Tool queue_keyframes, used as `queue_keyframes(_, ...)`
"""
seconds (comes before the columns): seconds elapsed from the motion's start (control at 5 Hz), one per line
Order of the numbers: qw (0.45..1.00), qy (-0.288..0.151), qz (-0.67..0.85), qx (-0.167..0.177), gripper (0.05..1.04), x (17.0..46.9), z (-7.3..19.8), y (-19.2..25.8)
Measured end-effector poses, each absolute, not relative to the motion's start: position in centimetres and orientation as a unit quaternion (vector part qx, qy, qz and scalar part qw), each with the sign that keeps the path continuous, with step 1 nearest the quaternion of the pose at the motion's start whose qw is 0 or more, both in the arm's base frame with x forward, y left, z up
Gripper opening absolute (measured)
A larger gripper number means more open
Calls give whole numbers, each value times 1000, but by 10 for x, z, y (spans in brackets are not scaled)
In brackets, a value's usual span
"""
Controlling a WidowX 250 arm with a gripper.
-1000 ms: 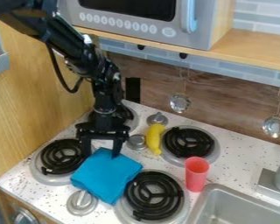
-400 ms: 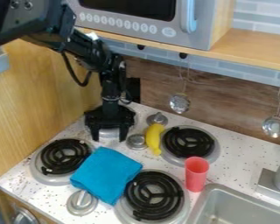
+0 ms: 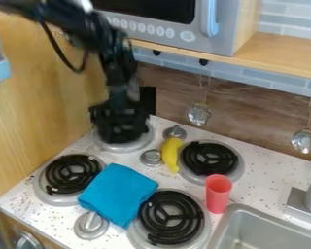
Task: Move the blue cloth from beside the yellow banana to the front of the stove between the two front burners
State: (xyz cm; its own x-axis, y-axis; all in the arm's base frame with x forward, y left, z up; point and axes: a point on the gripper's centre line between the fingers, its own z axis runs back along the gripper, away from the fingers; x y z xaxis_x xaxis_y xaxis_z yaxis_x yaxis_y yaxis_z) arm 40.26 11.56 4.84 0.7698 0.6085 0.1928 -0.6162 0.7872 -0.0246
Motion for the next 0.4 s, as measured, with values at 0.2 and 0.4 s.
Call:
queue_keyframes(0.2,945,-115,305,-5,1001,383,81,107)
queue_keyframes(0.4,946,-132,296,6,1001,359,120,108)
